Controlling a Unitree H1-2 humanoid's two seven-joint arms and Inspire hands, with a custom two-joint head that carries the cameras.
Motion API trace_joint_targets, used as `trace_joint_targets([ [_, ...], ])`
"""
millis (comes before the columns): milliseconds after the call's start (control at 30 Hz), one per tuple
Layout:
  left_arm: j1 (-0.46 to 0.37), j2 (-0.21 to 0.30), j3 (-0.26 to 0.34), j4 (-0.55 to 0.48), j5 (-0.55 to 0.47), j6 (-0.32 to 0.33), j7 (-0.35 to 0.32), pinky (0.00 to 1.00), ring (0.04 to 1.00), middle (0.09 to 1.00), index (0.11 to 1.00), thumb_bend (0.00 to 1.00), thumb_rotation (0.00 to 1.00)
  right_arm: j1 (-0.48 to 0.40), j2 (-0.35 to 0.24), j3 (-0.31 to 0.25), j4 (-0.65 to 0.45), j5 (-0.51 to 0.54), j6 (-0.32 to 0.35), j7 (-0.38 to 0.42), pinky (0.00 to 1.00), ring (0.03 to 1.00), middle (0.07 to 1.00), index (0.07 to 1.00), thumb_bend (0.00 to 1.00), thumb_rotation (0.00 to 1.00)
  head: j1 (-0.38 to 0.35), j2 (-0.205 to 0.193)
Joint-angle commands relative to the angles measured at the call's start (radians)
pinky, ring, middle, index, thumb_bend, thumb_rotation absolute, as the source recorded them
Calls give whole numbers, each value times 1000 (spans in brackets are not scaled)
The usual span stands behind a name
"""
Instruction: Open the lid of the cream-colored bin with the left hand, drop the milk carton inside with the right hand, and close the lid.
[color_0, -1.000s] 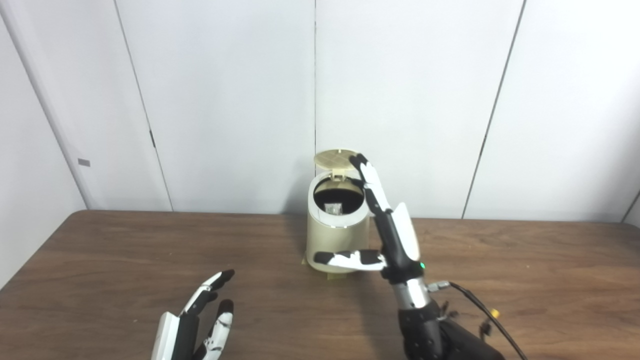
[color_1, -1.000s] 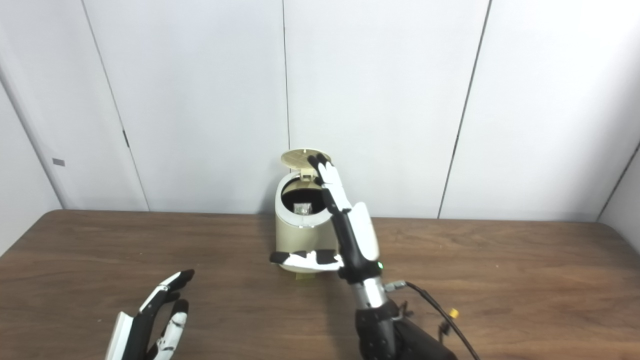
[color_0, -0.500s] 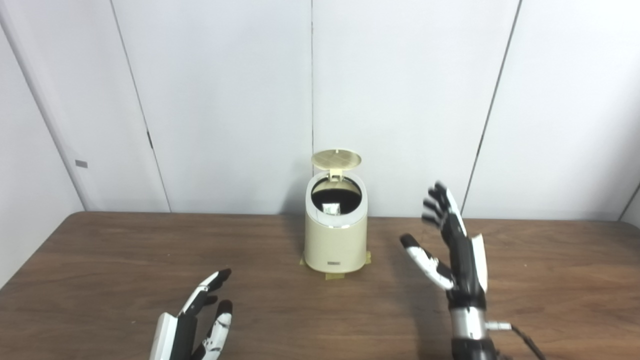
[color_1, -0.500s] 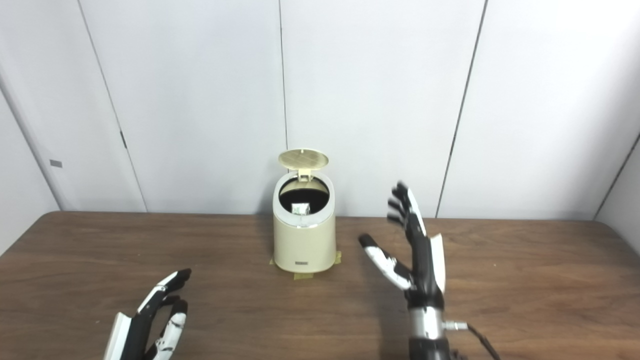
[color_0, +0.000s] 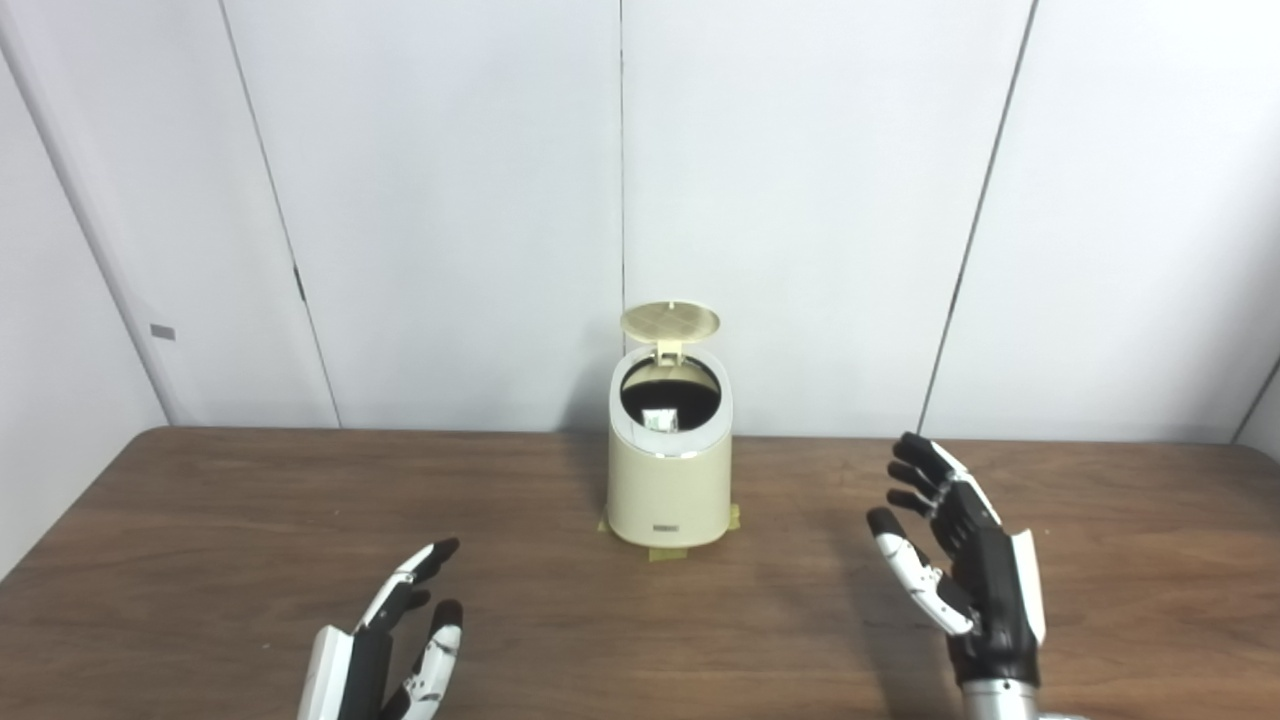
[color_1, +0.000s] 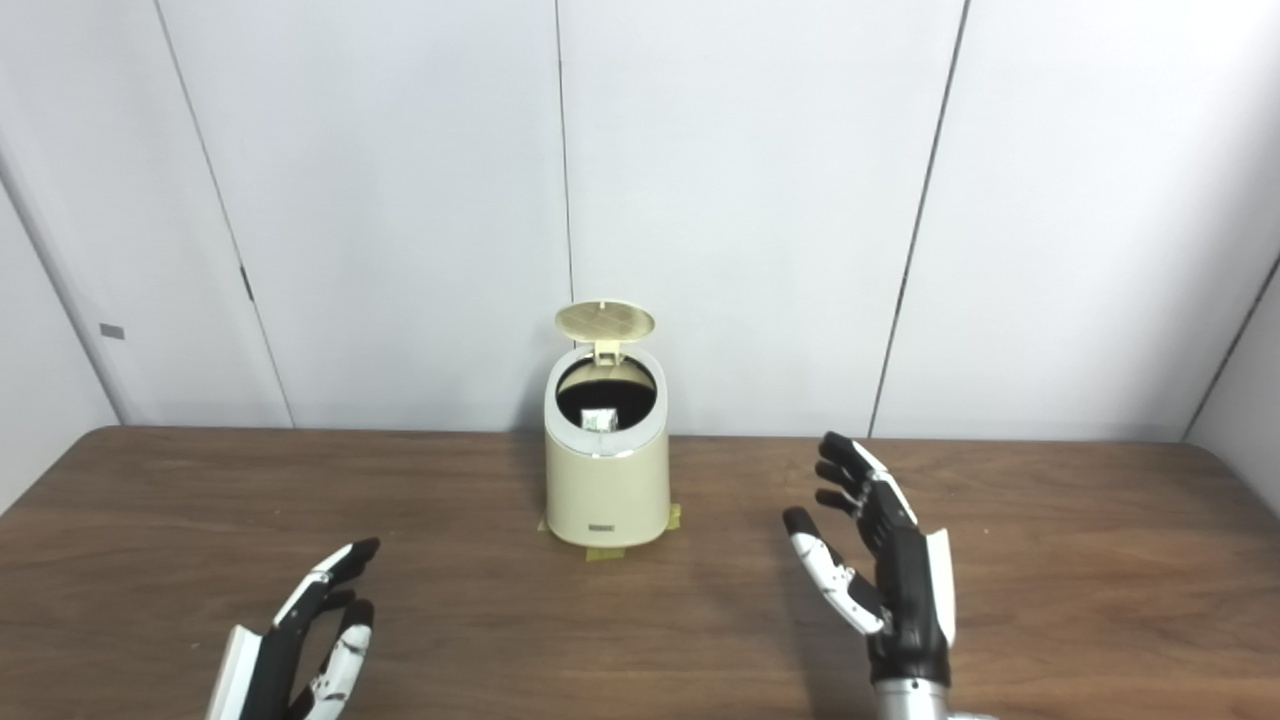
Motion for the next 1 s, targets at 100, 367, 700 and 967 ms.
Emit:
trace_joint_targets([
  [100,-76,-1,17,140,40,-21,26,772,838,843,835,297,801,5,26,-55,2,14,-4,56,710,787,808,793,272,336,-1,4],
  [367,-71,-1,29,87,-5,-11,7,767,839,849,841,306,853,49,33,-84,-42,7,72,140,725,793,804,792,294,407,9,29],
  [700,-177,27,37,-90,-16,115,-100,754,836,845,837,382,948,67,64,-111,-46,-12,120,167,732,788,813,812,260,245,10,52],
  [967,-480,49,6,-220,189,368,-262,991,890,852,836,550,1000,64,77,-131,-15,-13,95,175,713,774,789,774,248,182,8,57],
])
